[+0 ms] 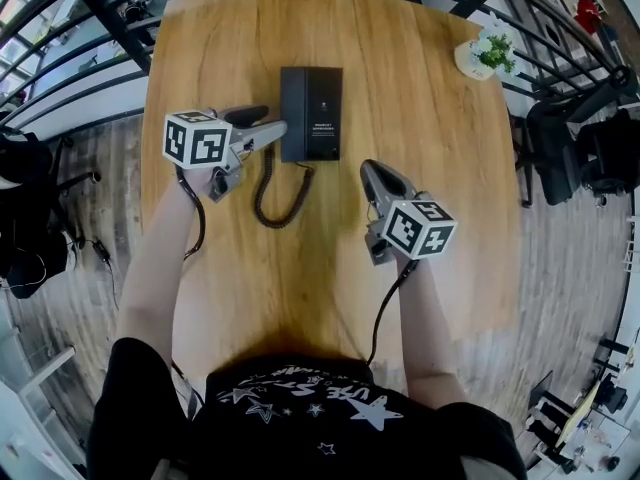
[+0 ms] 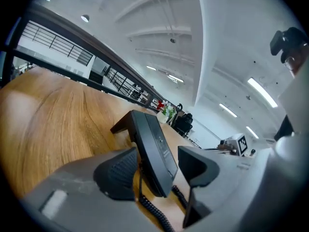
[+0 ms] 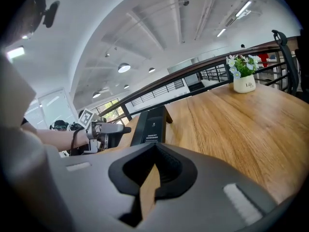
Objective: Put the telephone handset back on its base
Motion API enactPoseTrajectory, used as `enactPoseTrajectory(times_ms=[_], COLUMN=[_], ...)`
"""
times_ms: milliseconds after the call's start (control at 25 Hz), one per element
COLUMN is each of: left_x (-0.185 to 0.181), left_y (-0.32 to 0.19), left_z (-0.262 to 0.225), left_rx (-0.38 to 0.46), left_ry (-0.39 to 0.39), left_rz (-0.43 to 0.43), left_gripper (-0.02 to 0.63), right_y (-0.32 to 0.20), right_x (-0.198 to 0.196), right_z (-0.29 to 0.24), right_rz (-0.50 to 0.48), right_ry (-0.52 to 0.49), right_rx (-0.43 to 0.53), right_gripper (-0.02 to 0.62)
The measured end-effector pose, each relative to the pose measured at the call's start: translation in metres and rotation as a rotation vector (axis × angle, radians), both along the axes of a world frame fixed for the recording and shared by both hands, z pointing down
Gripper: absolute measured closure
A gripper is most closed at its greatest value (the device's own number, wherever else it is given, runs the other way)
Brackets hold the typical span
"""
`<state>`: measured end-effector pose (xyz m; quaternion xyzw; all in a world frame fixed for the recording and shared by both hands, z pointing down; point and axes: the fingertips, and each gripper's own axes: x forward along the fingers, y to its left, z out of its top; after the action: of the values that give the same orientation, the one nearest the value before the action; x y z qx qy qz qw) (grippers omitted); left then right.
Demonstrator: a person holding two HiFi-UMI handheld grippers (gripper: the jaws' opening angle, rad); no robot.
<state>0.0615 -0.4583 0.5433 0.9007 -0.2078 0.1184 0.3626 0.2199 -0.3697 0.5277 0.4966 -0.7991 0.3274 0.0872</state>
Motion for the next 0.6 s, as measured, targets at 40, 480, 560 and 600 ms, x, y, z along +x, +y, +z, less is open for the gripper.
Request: enactPoseTrajectory(times_ms=[40,480,560,600], left_x=[-0.003,-0.058,-0.069,-0.074], left_y=[0.008,0.134,0.16,0.174], left_z=[-0.008,-0.1,-0.108,-0.112], left_rx=[0.011,0.207,0.234,0.246], left_ry=[0.007,0.04,0.048,0.051], left_rz=[0.003,0.033,0.034,0.037], left_gripper=[0.342,0.342,0.342,0.342], right_y=[0.004,0.085,0.103,0.114], right_x=[-0.002,-0.05,-0.059,-0.064], right_z=[-0.006,-0.068,-0.077,-0.082], right_rz=[-0.001,0.004,0.016,0.023], right_ry=[0.0,0.011,0.017,0.02], right_rx=[0.01,0.105,0.128,0.137], right_gripper=[0.595,0.595,0.595,0.595])
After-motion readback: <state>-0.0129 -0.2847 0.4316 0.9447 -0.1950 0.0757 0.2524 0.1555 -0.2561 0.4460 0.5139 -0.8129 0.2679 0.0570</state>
